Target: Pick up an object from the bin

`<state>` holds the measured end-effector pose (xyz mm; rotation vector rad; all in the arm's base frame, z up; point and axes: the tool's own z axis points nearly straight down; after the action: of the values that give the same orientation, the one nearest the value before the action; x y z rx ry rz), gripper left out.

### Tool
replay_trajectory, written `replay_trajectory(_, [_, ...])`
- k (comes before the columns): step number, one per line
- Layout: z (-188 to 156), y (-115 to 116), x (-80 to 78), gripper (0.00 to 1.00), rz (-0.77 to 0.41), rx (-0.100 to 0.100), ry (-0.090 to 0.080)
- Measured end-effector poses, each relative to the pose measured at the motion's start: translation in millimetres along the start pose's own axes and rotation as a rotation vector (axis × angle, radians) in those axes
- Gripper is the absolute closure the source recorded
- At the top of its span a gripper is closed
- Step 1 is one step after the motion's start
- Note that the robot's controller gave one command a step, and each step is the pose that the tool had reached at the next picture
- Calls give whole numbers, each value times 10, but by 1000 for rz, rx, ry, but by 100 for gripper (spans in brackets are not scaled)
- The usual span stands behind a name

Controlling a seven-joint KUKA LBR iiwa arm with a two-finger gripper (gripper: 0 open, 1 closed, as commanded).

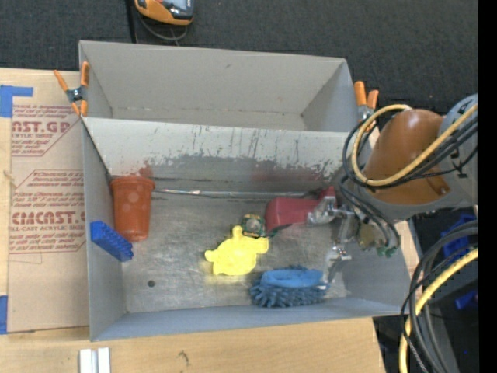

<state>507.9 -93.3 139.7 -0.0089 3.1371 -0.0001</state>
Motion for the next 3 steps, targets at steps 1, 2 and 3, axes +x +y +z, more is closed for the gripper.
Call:
replay_trajectory(1, [423,82,-12,0,104,3,11])
replay_trajectory(2, [431,71,-24,0,109,1,14])
replay_trajectory(3, [432,67,-57,0,104,6,-7])
